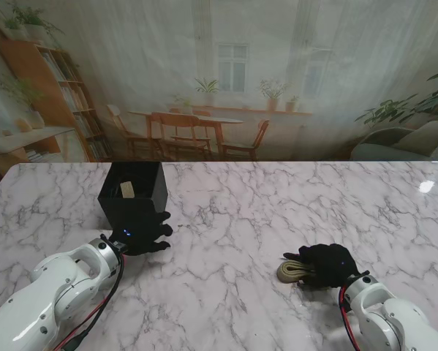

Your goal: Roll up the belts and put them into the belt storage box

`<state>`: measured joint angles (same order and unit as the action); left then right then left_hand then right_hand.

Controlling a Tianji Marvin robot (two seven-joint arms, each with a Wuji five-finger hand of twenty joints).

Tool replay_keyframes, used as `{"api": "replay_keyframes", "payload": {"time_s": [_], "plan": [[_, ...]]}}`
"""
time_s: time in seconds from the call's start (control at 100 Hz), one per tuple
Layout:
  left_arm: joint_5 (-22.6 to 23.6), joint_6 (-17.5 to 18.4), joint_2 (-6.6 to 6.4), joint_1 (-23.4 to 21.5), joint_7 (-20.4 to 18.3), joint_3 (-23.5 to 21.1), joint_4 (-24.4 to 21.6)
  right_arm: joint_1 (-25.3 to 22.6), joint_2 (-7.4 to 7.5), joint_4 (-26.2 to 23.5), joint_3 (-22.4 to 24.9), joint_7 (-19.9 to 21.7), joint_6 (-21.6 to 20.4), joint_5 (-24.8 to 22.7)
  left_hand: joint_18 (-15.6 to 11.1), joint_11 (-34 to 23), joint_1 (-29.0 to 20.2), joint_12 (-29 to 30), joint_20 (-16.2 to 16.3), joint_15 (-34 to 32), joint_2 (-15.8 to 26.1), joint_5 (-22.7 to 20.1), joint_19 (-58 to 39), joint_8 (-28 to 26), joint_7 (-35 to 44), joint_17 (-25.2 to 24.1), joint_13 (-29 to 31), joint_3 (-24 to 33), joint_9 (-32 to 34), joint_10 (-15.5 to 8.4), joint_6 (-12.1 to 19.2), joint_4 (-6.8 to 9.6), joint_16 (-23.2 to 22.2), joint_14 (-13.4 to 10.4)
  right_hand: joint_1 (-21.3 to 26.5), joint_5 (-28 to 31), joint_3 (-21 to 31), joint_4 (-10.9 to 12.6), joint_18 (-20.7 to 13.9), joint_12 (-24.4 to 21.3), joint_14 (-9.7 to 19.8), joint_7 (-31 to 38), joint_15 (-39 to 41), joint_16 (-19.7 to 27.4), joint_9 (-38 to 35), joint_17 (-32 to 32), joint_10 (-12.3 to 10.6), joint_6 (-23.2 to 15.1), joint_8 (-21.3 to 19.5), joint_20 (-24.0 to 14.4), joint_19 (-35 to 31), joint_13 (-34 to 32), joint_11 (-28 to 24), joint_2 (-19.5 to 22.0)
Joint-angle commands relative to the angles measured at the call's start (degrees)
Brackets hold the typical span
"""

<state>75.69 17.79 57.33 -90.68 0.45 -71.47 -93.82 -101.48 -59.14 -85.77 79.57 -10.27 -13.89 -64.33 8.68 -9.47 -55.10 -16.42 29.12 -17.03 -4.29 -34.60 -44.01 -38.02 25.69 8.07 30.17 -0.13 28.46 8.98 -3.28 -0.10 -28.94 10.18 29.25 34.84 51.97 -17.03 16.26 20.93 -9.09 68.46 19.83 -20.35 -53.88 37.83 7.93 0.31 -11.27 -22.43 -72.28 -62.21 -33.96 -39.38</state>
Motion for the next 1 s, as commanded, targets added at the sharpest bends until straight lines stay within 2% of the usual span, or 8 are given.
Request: {"api": "replay_keyframes", "payload": {"time_s": [0.0, 0.25, 0.36, 0.39, 0.51, 0.57, 0.72, 0.99], "plan": [[-0.2, 0.0, 0.09, 0.1, -0.8, 0.2, 0.1, -0.1, -0.25, 0.6, -0.3, 0.6, -0.8, -0.1, 2.2, 0.5, 1.2, 0.0, 0.3, 1.8, 1.7, -1.4, 1.9, 0.2, -0.6, -1.0, -1.2, -0.8, -2.2, 0.5, -0.2, -0.97, 0.1, 0.9, 9.5, -0.3, 7.0, 2.2, -1.7, 2.4, 5.4, 10.7, 9.7, -3.7, -2.3, 1.6, -1.8, -8.4, -3.6, -1.4, -2.3, -6.4, -4.3, 3.0], [-0.2, 0.1, 0.08, 0.1, -0.8, 0.3, 0.2, 1.2, -0.42, 2.7, -1.3, -3.5, -2.6, 0.1, 2.3, 0.5, 1.2, 0.0, 0.4, 1.8, 1.7, -1.3, 1.9, 0.2, -0.6, -1.0, -1.2, -0.8, -2.3, 0.5, -0.1, -0.99, 0.1, 0.8, 13.9, -2.1, 8.0, 2.9, -3.7, 6.5, 7.0, 2.3, 21.9, -11.3, -13.4, 7.1, -5.8, -14.5, -9.1, -4.2, -7.8, -13.2, -8.8, 1.5], [-0.2, 0.1, 0.08, 0.2, -0.8, 0.3, 0.2, 1.8, -0.34, 3.7, -1.8, -4.8, -3.1, -0.4, 2.2, 0.5, 1.2, 0.0, 0.4, 1.8, 1.8, -1.3, 1.9, 0.2, -0.6, -1.0, -1.2, -0.8, -2.3, 0.4, -0.1, -0.98, 0.0, 0.7, 13.3, -3.4, 8.9, 3.1, -4.2, 6.3, 6.8, -15.3, 23.9, -11.2, -15.0, 7.1, -6.3, -13.9, -6.9, -4.8, -8.1, -13.0, -7.9, 1.4], [-0.2, 0.1, 0.08, 0.2, -0.8, 0.3, 0.2, 1.9, -0.33, 3.8, -1.9, -4.9, -3.3, -0.4, 2.3, 0.5, 1.2, 0.0, 0.4, 1.8, 1.7, -1.3, 1.9, 0.2, -0.6, -1.0, -1.2, -0.8, -2.3, 0.5, -0.2, -0.98, 0.1, 0.8, 13.3, -5.8, 8.8, 3.1, -4.1, 6.3, 6.7, -22.5, 24.0, -11.0, -15.2, 7.1, -6.2, -14.1, -10.8, -4.9, -8.0, -13.0, -7.5, 1.4], [-0.2, 0.1, 0.07, 0.3, -0.9, 0.5, 0.3, 2.3, -0.24, 4.4, -2.2, -5.1, -3.9, -0.5, 2.3, 0.5, 1.2, -0.1, 0.4, 1.8, 1.7, -1.3, 1.9, 0.2, -0.6, -1.0, -1.2, -0.8, -2.3, 0.4, -0.2, -0.98, 0.0, 0.8, 13.5, -21.3, 8.6, 3.2, -4.0, 6.8, 6.3, -29.9, 23.5, -11.0, -15.8, 5.9, -6.6, -16.8, -2.4, -5.1, -7.4, -12.8, -6.1, 0.9], [-0.2, 0.1, 0.07, 0.3, -0.9, 0.5, 0.3, 2.6, -0.16, 4.9, -2.5, -5.7, -4.3, -0.9, 2.2, 0.5, 1.2, -0.1, 0.4, 1.8, 1.7, -1.3, 1.9, 0.2, -0.6, -1.0, -1.2, -0.8, -2.3, 0.4, -0.2, -0.98, 0.0, 0.8, 13.2, -25.9, 8.7, 3.0, -4.4, 6.1, 6.6, -29.5, 22.1, -10.6, -16.1, 5.2, -7.6, -12.2, -2.0, -4.9, -6.7, -12.7, -5.3, 0.0], [-0.2, 0.1, 0.07, 0.3, -0.8, 0.5, 0.3, 3.0, -0.02, 5.4, -2.9, -6.8, -4.6, -1.7, 2.2, 0.5, 1.2, 0.0, 0.4, 1.8, 1.7, -1.3, 2.0, 0.2, -0.6, -1.1, -1.3, -0.8, -2.3, 0.4, -0.2, -0.99, 0.1, 0.8, 9.0, -28.5, 8.9, 2.2, -6.1, 4.2, 8.2, -27.7, 18.0, -11.8, -14.6, 3.9, -10.1, 11.5, 0.5, -4.0, -3.7, -11.7, -8.7, -5.2], [-0.2, 0.1, 0.07, 0.3, -0.9, 0.6, 0.3, 2.9, 0.0, 5.3, -3.3, -6.2, -2.6, -1.9, 2.2, 0.6, 1.2, 0.0, 0.4, 1.9, 1.8, -1.2, 2.1, 0.3, -0.7, -1.1, -1.2, -0.8, -2.3, 0.4, -0.2, -0.97, 0.1, 0.8, 8.9, -11.3, 5.2, 2.1, -4.7, 8.5, 9.7, -28.2, 20.0, -16.0, -14.2, 5.7, -9.2, 15.7, 0.6, -3.0, -0.7, -11.7, -17.6, -7.2]]}}
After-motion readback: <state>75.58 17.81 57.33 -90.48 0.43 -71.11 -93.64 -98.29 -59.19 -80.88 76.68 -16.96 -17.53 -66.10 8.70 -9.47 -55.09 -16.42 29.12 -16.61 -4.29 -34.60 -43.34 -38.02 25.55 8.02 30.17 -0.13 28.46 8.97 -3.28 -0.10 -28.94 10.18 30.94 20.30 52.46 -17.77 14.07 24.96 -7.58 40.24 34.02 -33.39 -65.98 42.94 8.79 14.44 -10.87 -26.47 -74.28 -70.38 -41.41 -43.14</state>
